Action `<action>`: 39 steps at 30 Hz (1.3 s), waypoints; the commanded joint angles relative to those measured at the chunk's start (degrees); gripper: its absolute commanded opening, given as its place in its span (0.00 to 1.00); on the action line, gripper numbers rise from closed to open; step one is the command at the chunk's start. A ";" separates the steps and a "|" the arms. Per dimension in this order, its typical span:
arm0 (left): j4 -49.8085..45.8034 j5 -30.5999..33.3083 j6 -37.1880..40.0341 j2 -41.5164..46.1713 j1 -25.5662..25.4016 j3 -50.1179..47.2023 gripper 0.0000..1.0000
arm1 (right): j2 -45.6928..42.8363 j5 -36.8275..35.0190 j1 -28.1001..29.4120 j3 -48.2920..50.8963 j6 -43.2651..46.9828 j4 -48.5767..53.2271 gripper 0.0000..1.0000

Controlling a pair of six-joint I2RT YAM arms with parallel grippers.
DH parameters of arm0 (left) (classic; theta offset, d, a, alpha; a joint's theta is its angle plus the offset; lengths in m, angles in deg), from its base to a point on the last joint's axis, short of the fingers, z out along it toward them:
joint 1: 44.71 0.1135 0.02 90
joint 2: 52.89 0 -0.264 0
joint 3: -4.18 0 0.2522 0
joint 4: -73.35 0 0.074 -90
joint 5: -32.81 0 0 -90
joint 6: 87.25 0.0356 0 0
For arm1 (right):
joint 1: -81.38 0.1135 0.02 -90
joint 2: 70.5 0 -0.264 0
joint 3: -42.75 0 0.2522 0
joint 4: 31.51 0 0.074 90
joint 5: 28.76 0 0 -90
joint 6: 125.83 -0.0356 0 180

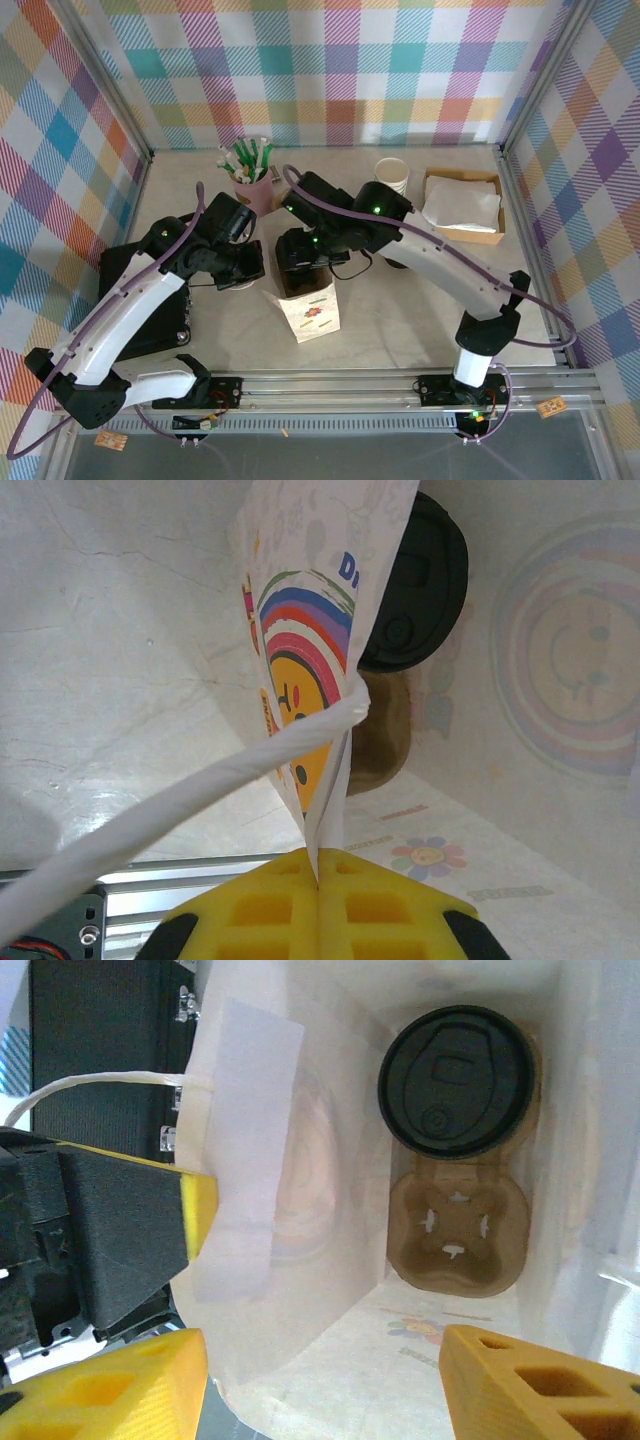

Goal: Pack the takeout coffee

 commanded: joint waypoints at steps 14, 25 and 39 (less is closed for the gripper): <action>2.72 -1.24 -2.69 0.84 -0.18 2.33 0.13 | -7.71 -3.18 -3.02 4.84 2.19 -2.90 0.62; 1.58 -0.47 -2.19 -0.41 -0.14 7.87 0.54 | -9.14 -5.56 -3.37 4.68 2.19 -2.88 0.62; 2.70 -1.92 -0.39 -1.70 -0.13 13.84 0.54 | -11.16 -9.10 -4.65 2.86 0.63 0.80 0.63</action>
